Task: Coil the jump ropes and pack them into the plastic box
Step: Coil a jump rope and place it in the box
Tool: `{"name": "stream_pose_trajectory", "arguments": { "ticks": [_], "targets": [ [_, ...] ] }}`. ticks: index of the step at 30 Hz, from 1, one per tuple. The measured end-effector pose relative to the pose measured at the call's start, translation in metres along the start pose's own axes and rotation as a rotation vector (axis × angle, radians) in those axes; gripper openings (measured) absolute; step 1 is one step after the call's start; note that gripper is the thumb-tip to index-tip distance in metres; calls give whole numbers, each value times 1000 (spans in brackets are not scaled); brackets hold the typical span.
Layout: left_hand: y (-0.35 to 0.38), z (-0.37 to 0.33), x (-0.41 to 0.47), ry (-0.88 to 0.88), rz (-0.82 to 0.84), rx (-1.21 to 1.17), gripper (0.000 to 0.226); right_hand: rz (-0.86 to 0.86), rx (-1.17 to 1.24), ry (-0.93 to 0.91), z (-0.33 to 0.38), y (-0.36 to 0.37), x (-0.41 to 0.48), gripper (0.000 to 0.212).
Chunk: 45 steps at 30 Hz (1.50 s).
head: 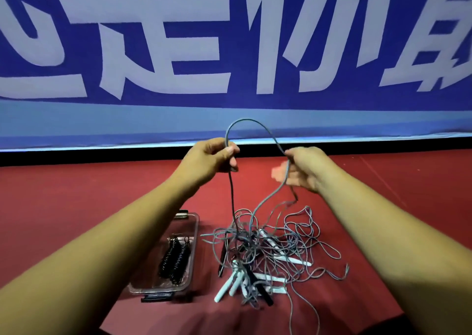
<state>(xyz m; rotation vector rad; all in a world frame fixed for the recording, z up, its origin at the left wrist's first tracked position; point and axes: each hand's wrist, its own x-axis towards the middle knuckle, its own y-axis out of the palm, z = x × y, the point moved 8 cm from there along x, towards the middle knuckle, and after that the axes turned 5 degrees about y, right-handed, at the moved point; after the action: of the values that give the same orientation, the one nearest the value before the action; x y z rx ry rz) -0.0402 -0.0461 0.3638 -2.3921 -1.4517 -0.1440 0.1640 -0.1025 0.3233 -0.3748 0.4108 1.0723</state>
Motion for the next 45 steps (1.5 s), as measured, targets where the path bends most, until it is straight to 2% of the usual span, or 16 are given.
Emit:
{"name": "stream_pose_trajectory", "arguments": {
  "ticks": [2, 4, 6, 8, 12, 15, 17, 19, 21, 24, 27, 31, 33, 36, 40, 45],
  "targets": [
    [4, -7, -1, 33, 40, 53, 12, -141, -591, -73, 0, -8, 1, 14],
    [12, -16, -1, 76, 117, 103, 15, -173, -792, -364, 23, 5, -11, 27],
    [23, -25, -2, 104, 218, 132, 25, 125, -574, -583, 35, 32, -30, 50],
    [23, -31, 0, 105, 225, 95, 25, 338, -442, -669, 38, 51, -45, 31],
    [9, -12, 0, 24, 159, -77, 14, 477, -182, -628, 50, 48, -58, 21],
    [29, 44, -27, -128, 522, 212, 18, 517, 166, -581, 71, 35, -65, 24],
    [34, 73, -44, -180, 659, 417, 23, 380, 253, -572, 73, 17, -56, 24],
    [24, 59, -35, -153, 452, 288, 23, 121, 7, -596, 67, -5, -35, 21],
    [-2, 15, -15, -35, 96, 90, 20, -87, -571, -552, 56, -17, -22, 11],
    [-6, -34, -5, 87, 28, 149, 15, -21, -1108, -439, 32, -11, -21, 102],
    [14, -25, -17, -8, 243, 237, 16, 188, -959, -610, 38, 20, -51, 116],
    [22, -31, -18, 5, 255, 70, 15, 460, -748, -687, 22, 55, -61, 32],
    [16, -31, -15, 28, 234, 79, 14, 546, -502, -642, 24, 55, -61, 23],
    [5, -8, -18, 19, 338, 391, 16, 414, -46, -586, 48, 28, -51, 26],
    [-25, 68, -36, -268, 504, 608, 13, 172, 292, -548, 58, -15, -32, 27],
    [-52, 114, -71, -599, 425, 418, 36, -88, 310, -437, 35, -52, -1, 30]
  ]
}}
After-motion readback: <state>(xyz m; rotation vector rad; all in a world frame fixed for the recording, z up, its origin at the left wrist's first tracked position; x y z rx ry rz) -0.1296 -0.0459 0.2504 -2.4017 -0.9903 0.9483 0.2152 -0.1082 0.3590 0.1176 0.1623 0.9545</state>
